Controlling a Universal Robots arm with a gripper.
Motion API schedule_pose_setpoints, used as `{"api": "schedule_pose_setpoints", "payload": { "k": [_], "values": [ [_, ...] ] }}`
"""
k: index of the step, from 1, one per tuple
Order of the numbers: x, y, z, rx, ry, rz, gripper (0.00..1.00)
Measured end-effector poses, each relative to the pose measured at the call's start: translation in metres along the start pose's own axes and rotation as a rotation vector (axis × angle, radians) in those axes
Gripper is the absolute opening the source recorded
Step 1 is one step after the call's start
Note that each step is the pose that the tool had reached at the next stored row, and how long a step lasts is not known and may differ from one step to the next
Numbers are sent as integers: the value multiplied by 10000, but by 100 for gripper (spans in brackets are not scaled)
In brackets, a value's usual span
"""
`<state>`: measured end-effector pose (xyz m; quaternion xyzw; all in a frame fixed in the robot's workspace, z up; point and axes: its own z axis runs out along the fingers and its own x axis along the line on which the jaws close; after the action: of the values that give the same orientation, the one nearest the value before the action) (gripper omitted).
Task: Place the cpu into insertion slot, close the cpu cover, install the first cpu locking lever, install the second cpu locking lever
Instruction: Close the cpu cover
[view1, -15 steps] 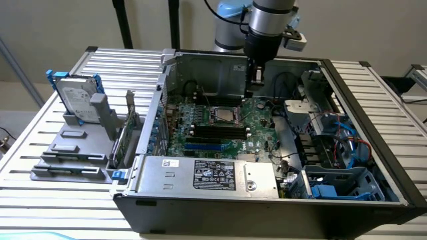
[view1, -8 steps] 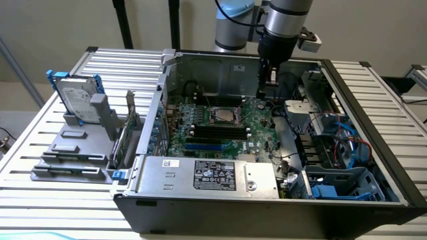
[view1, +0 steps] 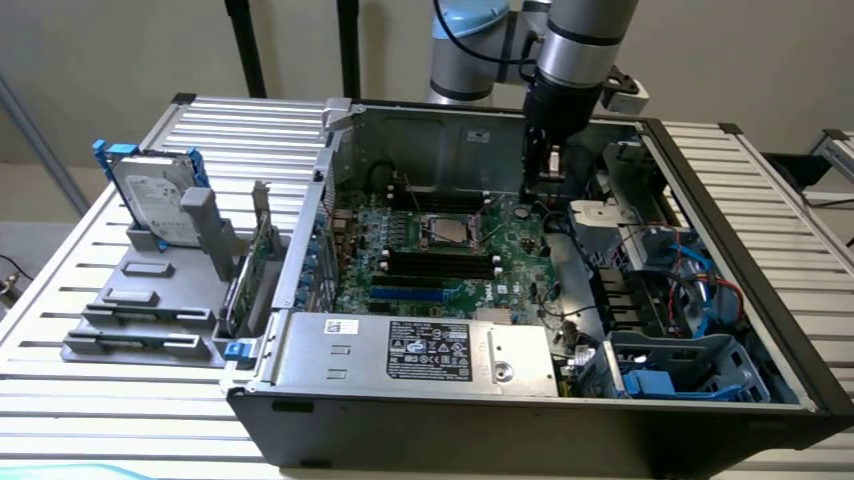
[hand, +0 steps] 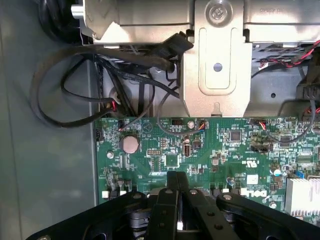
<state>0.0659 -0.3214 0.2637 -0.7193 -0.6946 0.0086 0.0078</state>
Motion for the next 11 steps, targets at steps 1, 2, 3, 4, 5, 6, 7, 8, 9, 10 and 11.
{"api": "schedule_pose_setpoints", "payload": {
  "k": [1,2,3,4,5,6,7,8,9,10,11],
  "values": [
    [0,0,18,0,0,-27,11],
    [0,1,36,0,-1,-56,11],
    [0,1,54,0,-2,-88,11],
    [0,1,72,0,-3,-124,11],
    [0,-3,90,0,-3,-162,11],
    [-1,-8,109,0,-3,-201,11],
    [-2,-18,128,0,-3,-235,11],
    [-4,-30,146,0,-2,-264,11],
    [-4,-40,157,0,-1,-285,11],
    [-5,-48,159,7,-2,-302,11],
    [-5,-55,158,23,-4,-315,11]
  ]
}}
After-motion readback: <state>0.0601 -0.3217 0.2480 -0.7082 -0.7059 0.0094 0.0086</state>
